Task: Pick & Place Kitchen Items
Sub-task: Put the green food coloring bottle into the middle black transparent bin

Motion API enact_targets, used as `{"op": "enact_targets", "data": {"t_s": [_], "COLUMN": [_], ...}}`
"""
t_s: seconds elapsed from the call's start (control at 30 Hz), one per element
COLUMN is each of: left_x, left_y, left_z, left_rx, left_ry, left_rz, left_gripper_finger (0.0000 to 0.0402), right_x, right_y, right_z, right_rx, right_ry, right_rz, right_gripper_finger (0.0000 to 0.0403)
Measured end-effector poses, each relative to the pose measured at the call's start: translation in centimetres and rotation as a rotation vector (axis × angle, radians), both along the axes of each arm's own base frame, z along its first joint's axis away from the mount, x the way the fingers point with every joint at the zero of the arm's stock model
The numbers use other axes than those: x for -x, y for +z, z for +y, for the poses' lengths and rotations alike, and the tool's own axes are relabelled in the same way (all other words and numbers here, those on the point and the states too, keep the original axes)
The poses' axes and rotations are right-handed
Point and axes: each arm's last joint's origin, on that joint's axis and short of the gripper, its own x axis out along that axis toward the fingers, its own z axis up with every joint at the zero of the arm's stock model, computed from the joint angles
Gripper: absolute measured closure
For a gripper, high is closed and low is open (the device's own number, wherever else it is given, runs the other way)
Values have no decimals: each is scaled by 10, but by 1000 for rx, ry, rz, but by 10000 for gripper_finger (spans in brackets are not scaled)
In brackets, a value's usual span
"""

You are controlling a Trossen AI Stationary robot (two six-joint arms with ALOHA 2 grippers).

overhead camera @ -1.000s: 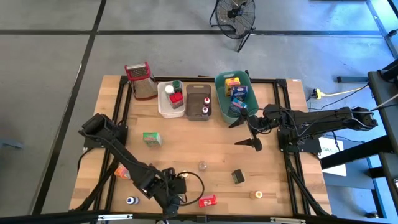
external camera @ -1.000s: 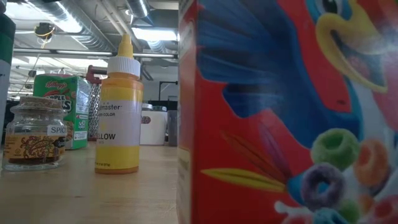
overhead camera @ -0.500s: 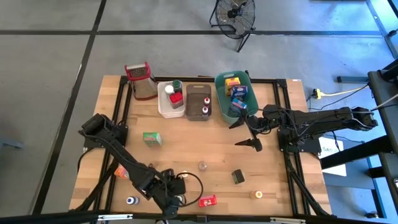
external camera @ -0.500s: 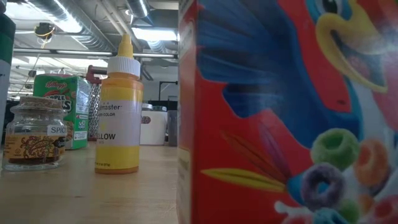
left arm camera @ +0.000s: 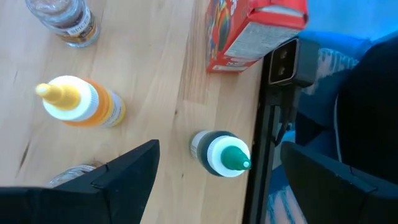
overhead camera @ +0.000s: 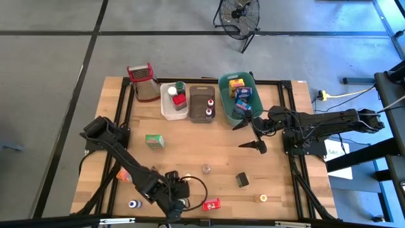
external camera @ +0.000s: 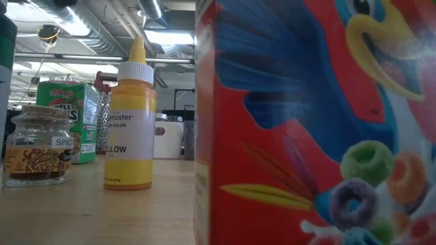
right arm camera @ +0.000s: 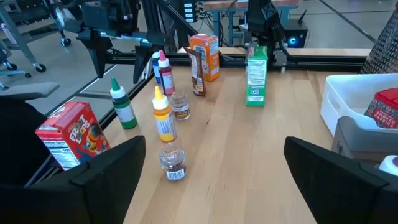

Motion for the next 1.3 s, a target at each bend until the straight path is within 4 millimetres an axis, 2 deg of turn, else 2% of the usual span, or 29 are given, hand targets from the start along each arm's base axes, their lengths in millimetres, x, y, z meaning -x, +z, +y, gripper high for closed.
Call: {"op": "enact_targets", "data": {"t_s": [0.4,0.6,1.0,1.3], "left_x": [-9,-17,-23,-24], "left_y": [-38,-55,-57,-57], "left_z": [-9,-7,-3,-2], "left_rx": [-34,-44,-33,-22], "left_ry": [-32,-51,-89,-97], "left_rz": [101,154,153,161], "left_gripper_finger": [73,73,75,118], "right_x": [0,0,1,2], "right_y": [-1,-1,-3,-5], "right_z": [1,5,6,6], "right_rx": [-7,-7,-7,-25], "right_ry": [2,22,30,25], "right_rz": [16,13,33,61], "right_gripper_finger": [18,18,18,17]}}
